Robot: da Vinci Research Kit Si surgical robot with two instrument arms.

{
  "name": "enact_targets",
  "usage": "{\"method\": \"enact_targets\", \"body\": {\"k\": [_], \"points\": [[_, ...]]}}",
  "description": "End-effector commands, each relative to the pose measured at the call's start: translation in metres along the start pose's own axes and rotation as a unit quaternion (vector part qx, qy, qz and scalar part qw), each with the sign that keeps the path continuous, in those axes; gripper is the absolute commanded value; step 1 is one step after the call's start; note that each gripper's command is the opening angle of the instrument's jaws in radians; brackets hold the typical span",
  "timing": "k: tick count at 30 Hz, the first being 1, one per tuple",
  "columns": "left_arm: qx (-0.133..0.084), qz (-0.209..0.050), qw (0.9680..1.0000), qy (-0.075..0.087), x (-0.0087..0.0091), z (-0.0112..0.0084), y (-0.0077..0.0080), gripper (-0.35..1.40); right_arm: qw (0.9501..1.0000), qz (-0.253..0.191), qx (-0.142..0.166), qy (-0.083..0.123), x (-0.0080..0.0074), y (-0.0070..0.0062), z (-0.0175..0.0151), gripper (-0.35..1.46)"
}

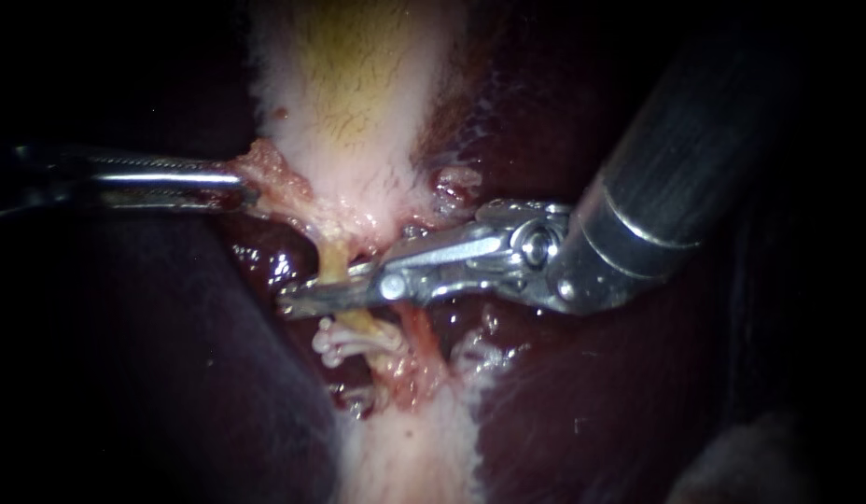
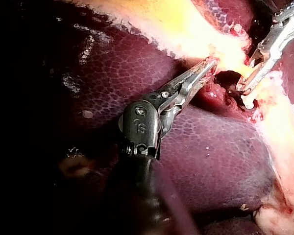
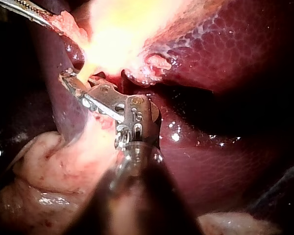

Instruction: Going back third clip left tube

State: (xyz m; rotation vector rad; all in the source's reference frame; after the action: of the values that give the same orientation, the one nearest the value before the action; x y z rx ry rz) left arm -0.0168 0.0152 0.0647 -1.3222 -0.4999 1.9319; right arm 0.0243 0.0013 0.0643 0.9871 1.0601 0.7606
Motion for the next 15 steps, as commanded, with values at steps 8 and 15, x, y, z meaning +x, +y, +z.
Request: {"method": "enact_targets", "body": {"k": [8,15], "points": [[0.0,0.0,1.0,0.0,-0.0001,-0.0001,0.0,-0.35,0.9986,0.01,0.039,0.034,0.0002,0.0001,0.0003,0.3],[0.0,0.0,1.0,0.0,-0.0001,-0.0002,0.0,-0.35,0.998,-0.003,0.05,0.038,-0.0006,0.0008,0.0016,0.44]]}}
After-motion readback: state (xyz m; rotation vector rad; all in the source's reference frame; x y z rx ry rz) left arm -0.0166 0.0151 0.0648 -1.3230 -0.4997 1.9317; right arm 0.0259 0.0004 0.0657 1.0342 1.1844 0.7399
